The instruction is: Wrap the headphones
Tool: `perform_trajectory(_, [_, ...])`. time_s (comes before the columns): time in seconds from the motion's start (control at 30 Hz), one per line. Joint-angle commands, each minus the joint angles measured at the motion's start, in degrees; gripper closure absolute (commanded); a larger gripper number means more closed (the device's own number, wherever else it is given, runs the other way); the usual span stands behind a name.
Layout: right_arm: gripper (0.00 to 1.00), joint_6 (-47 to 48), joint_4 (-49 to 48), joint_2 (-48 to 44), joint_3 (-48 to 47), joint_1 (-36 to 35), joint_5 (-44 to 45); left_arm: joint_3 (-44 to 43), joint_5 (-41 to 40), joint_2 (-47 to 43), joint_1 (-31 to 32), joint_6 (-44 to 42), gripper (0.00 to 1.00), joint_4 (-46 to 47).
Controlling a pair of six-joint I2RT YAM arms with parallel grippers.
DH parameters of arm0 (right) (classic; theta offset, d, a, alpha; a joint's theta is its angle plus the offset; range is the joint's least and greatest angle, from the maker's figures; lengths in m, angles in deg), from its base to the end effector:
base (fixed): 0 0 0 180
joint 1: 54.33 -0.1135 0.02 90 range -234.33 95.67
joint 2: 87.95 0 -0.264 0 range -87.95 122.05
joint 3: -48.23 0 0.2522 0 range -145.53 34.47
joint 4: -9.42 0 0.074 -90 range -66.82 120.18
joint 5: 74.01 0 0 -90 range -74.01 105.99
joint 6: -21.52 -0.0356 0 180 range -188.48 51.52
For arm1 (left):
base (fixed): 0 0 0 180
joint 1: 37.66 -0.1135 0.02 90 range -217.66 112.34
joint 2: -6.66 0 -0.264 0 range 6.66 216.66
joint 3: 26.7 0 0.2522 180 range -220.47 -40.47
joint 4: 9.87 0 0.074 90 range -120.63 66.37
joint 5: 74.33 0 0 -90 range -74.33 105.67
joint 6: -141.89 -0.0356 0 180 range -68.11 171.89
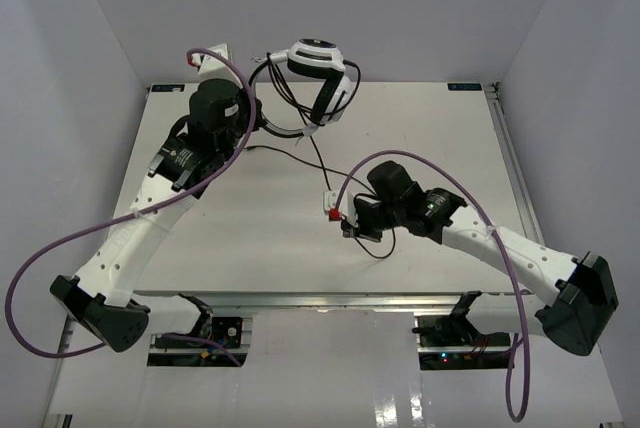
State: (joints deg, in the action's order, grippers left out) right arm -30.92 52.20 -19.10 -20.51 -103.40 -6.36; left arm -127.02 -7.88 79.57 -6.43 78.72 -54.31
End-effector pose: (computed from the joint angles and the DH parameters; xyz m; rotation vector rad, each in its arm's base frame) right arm 0.1570 0.2017 0.2865 -1.7255 1.5408 0.5538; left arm 0.2368 -0.1269 0.4507 -0.2120 1.8428 -0.3238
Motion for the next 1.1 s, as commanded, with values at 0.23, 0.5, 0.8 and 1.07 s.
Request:
perform_trajectory(0.23, [0.92, 22.28, 1.80, -4.92, -3.86, -2.07, 43.03, 6.21, -4.57, 0.79, -1.88, -3.68, 1.00, 9.88])
perform_trajectory(0.5, [0.92, 26.84, -2.69, -3.61, -10.48, -2.23, 49.09, 5.23, -1.52, 10.81, -1.96, -5.93, 1.00, 11.78])
perform_trajectory(0.8, [0.92, 32.11, -5.02, -0.42, -13.94, -3.48, 50.26, 8.25, 7.17, 15.89, -1.87, -7.42, 1.00, 12.35])
perform_trajectory(1.07, [0.92, 34.68, -7.83, 0.85, -14.45, -2.96, 49.43, 18.33, 14.48, 11.05, -1.70, -10.04, 1.00, 15.74])
